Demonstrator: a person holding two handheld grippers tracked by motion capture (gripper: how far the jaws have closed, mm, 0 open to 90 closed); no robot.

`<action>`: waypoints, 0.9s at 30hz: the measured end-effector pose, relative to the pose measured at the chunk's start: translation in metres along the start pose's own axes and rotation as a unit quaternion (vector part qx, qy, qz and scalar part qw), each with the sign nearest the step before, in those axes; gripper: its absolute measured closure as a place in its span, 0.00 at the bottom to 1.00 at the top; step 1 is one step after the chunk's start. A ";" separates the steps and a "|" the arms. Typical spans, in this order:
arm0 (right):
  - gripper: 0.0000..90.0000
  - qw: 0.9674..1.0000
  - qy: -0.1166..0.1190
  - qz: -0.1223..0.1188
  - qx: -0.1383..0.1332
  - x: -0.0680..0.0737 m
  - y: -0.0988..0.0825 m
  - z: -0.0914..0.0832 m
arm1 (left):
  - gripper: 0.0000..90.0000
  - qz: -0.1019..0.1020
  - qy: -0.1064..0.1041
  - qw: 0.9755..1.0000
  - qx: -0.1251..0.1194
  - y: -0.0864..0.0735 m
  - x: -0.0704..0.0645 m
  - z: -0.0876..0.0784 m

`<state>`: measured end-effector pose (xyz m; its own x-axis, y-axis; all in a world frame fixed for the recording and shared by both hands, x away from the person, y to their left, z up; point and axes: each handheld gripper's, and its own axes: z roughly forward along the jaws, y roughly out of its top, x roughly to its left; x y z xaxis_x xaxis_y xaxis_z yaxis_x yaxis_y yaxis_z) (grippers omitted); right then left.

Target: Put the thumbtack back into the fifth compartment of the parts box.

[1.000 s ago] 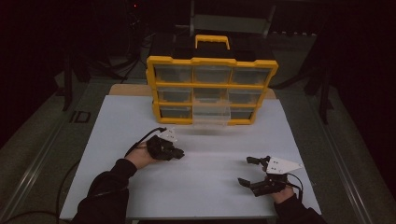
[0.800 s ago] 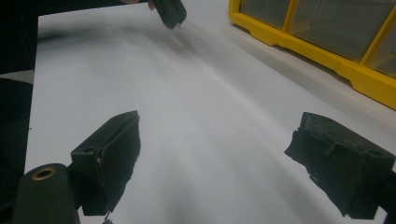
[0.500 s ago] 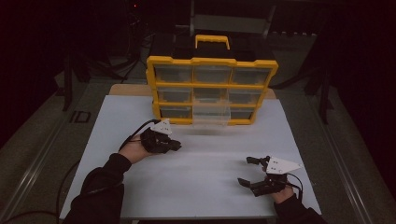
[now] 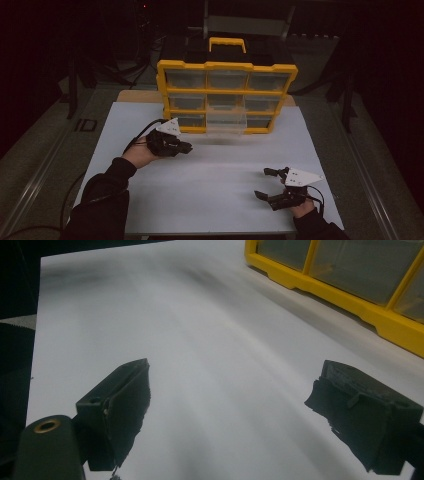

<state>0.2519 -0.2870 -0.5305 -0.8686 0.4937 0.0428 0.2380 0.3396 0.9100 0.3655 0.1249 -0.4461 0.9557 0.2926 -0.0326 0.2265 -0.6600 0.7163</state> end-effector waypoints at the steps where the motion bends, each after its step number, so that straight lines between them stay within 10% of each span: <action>1: 0.16 1.000 0.000 0.001 0.000 0.000 0.000 0.000 | 0.91 0.002 0.002 1.000 0.001 0.002 0.001 -0.001; 27: 0.16 1.000 0.001 0.001 -0.001 0.000 0.000 0.000 | 0.91 0.031 0.028 0.999 -0.018 0.049 0.011 -0.037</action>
<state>0.2520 -0.2869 -0.5309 -0.8690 0.4927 0.0453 0.2388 0.3375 0.9105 0.3800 0.1219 -0.3856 0.9554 0.2911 0.0502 0.1598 -0.6522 0.7410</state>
